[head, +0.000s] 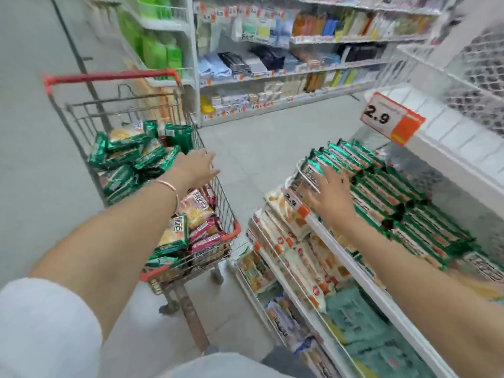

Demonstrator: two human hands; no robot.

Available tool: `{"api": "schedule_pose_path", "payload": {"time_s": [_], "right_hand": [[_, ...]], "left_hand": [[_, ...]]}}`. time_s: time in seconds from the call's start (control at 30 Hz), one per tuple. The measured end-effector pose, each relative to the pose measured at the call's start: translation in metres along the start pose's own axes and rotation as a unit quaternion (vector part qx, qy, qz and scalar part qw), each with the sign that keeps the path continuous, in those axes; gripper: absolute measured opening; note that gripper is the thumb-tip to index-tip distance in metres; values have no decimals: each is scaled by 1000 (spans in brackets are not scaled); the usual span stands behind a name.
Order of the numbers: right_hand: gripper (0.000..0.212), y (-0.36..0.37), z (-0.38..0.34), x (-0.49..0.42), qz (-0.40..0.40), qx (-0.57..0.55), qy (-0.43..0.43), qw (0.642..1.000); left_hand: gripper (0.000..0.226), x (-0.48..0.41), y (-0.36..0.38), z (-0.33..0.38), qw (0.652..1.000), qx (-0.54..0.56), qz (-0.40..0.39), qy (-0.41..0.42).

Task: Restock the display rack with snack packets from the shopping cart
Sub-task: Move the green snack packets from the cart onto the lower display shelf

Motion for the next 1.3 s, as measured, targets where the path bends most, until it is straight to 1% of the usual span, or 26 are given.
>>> {"api": "schedule_pose_path", "payload": {"time_s": [0.1,0.2,0.33,0.4,0.47,0.57,0.63,0.67,0.73,0.77,0.8,0.83,0.9,0.97,1.03,1.1,1.13,1.17,1.2,1.23,1.27,1.3], "right_hand": [[47,21,-78,-37,-16,-29,-70,997],[47,42,-154,-73,-55,-44,-144,987],[51,70,-249,-112,-139,-47,-218,965],[54,80,-293,-127,-173,-51,-254,950],[51,96,-333,-139,-219,-59,-278,933],[35,129,-380,-146,-339,-124,-238,902],[51,149,-409,-137,-411,-172,-209,870],[55,153,-422,-128,-443,-184,-200,855],[53,170,-445,-102,-516,-197,-187,813],[56,181,-452,-88,-544,-203,-175,795],[56,192,-457,-77,-555,-210,-158,789],[50,199,-459,-71,-552,-221,-139,792],[44,210,-457,-68,-535,-245,-96,802],[41,206,-444,-76,-531,-287,-58,795],[32,187,-427,-95,-514,-350,-48,782],[22,162,-412,-118,-514,-407,-77,751],[23,149,-407,-126,-524,-425,-100,732],[28,138,-404,-132,-540,-435,-117,711],[33,129,-403,-135,-558,-448,-125,687],[38,125,-404,-135,-576,-465,-127,661],[43,119,-405,-133,-585,-496,-120,630],[49,114,-406,-130,-586,-536,-97,600]], "left_hand": [[67,18,-2,-89,995,56,-1,-86],[69,38,-4,-167,981,105,9,-162],[65,60,-5,-242,956,162,16,-246],[63,65,-7,-270,940,193,31,-278],[60,67,-8,-293,926,217,52,-303],[63,76,-2,-323,897,255,78,-353],[59,81,9,-340,876,284,94,-378],[57,84,13,-345,867,295,101,-390],[51,92,21,-350,850,321,123,-399],[49,97,25,-350,842,334,132,-403],[47,101,29,-351,834,345,140,-406],[45,106,34,-353,826,356,147,-411],[40,113,41,-355,808,382,164,-419],[37,113,45,-354,798,400,172,-417],[33,107,45,-348,794,419,174,-403],[36,95,38,-333,788,450,180,-381],[44,87,36,-322,784,472,167,-367],[56,79,38,-308,775,506,134,-354],[68,71,44,-290,757,551,78,-343],[75,66,55,-272,728,596,6,-339],[78,65,65,-255,697,630,-61,-337],[77,67,72,-245,671,652,-99,-337]]}}
Point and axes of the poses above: each hand's wrist, its own x-axis away from the middle knuckle, its own y-axis out of the palm, z = x × y, the point moved 9 cm from there along -x, towards the middle knuckle, and after that the axes turned 14 degrees about x, right-handed, at the moved point
